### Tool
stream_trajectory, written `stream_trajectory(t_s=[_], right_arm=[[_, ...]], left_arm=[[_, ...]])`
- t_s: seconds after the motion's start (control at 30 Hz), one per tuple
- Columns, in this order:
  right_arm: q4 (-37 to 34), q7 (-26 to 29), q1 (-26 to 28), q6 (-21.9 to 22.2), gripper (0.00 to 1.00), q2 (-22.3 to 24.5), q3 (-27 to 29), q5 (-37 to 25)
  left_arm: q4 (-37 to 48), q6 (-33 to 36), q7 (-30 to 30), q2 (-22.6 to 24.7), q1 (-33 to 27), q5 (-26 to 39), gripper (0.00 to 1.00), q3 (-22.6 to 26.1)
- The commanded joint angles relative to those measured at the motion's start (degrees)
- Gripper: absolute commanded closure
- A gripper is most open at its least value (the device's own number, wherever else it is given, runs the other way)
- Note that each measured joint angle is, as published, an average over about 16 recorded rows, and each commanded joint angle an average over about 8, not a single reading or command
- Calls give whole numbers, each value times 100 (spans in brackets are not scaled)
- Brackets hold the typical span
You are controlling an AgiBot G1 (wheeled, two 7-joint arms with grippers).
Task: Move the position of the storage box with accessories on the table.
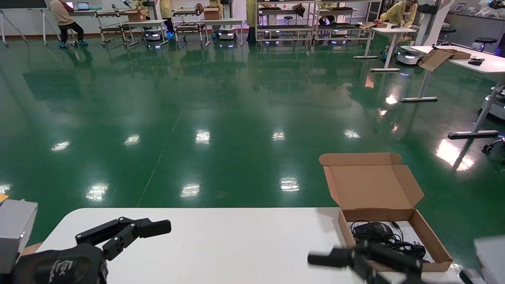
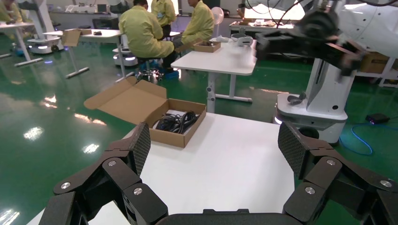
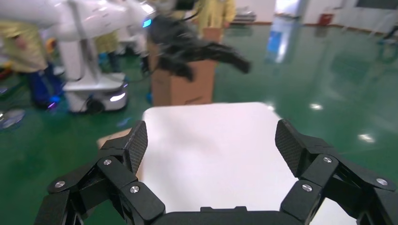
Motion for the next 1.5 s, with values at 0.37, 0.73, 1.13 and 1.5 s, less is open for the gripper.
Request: stream_trajectory(t_s=[0.37,0.73,1.13,1.5], right_arm=[[234,91,-101,-124,0,54,113,-98],[152,66,-67,-75,0,34,72,-58],[117,58,-51,-55,0,28,54,-43],[105,53,-47,-48,0,24,49,-38]], left_arm=[[1,-1,0,0,1,-1,0,0],[1,-1,0,0,1,-1,0,0],[1,-1,0,0,1,-1,0,0],[1,-1,0,0,1,-1,0,0]])
